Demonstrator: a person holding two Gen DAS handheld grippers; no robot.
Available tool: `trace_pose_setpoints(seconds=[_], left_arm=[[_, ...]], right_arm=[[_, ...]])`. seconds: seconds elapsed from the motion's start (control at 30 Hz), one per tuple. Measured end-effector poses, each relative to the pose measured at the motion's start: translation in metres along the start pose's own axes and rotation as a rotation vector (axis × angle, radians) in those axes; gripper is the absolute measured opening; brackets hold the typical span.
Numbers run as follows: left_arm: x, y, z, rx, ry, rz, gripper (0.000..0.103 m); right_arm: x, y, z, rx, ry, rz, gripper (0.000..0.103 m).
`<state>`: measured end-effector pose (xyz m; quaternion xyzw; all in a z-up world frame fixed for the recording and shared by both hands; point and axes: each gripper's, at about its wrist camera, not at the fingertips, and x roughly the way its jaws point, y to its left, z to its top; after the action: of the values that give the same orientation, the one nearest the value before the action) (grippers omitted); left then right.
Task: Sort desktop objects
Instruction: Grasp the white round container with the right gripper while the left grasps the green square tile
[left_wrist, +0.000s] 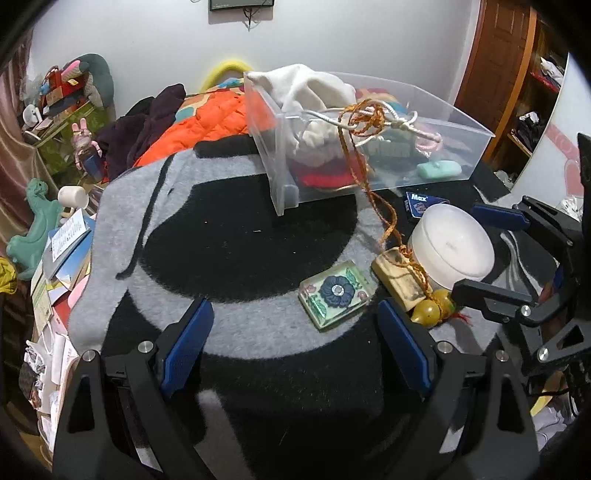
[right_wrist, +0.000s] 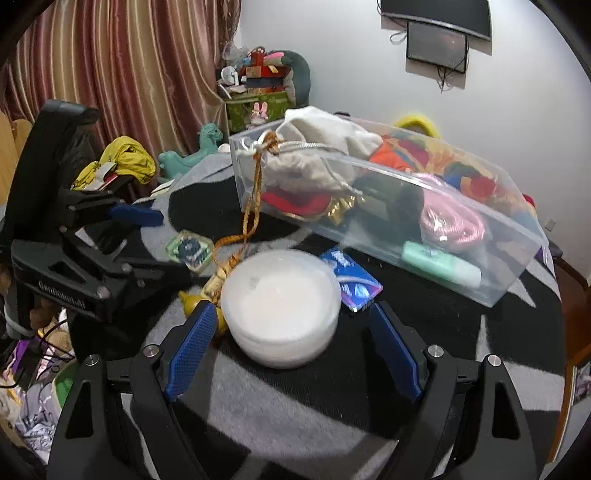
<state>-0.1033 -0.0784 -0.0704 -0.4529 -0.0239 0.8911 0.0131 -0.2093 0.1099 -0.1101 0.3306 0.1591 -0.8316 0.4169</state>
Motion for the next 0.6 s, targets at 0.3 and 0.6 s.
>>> trace_pose_setpoints(seconds=[0.3,0.6], left_arm=[[0.005,0.0,0.004,-0.019,-0.011,-0.004,0.091],[0.004,-0.006,0.006,-0.014,-0.037,-0.01,0.074]], right_arm=[[0.008,0.008,0.003,0.003,-0.007,0.042,0.076],[0.001,-0.017,0.003,0.104,0.008,0.101,0.062]])
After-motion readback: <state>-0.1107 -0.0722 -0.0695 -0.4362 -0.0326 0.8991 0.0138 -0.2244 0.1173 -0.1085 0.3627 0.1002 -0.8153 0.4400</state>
